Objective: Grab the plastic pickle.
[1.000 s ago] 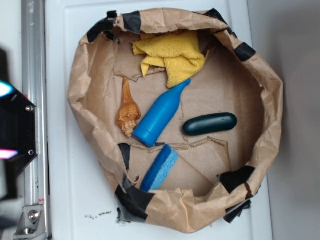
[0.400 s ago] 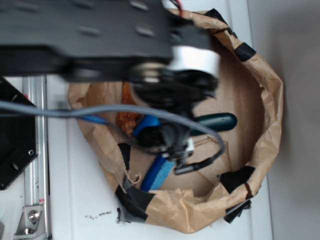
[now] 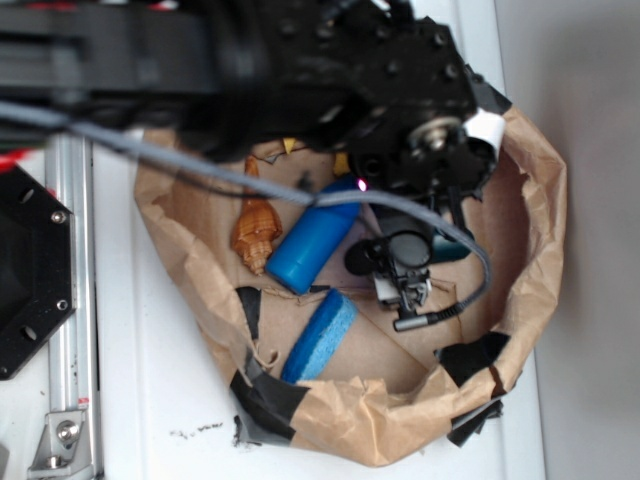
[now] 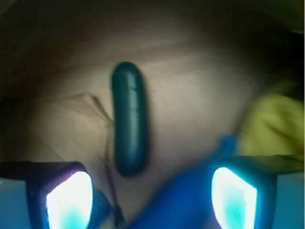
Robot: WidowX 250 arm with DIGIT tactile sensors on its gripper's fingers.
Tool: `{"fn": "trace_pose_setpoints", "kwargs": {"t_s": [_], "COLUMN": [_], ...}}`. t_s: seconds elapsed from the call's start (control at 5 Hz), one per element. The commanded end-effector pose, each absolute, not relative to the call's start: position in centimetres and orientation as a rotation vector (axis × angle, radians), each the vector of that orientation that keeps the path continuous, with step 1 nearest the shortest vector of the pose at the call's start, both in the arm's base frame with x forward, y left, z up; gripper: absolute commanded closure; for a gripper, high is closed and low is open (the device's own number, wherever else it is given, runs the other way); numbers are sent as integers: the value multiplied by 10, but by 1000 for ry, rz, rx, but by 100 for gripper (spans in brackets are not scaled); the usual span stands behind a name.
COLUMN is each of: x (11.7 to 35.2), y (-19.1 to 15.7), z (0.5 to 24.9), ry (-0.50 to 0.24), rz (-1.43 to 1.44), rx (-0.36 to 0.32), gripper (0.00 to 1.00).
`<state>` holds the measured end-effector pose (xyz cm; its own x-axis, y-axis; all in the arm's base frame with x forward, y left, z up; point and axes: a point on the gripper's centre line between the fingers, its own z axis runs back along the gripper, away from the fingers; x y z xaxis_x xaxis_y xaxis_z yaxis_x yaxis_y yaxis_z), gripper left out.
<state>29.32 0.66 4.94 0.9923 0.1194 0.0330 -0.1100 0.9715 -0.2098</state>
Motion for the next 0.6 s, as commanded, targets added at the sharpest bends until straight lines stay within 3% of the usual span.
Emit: {"fn": "trace_pose_setpoints", "kwargs": {"t_s": [0.0,0.2,0.4], "x": [322,318,312], "y": [-33,-41,-44], "z": [6,13,26], "ry": [115,99,55], "rz": [-47,-92,-124], "rx": [-214,-156,-150], "gripper": [5,100,100]}}
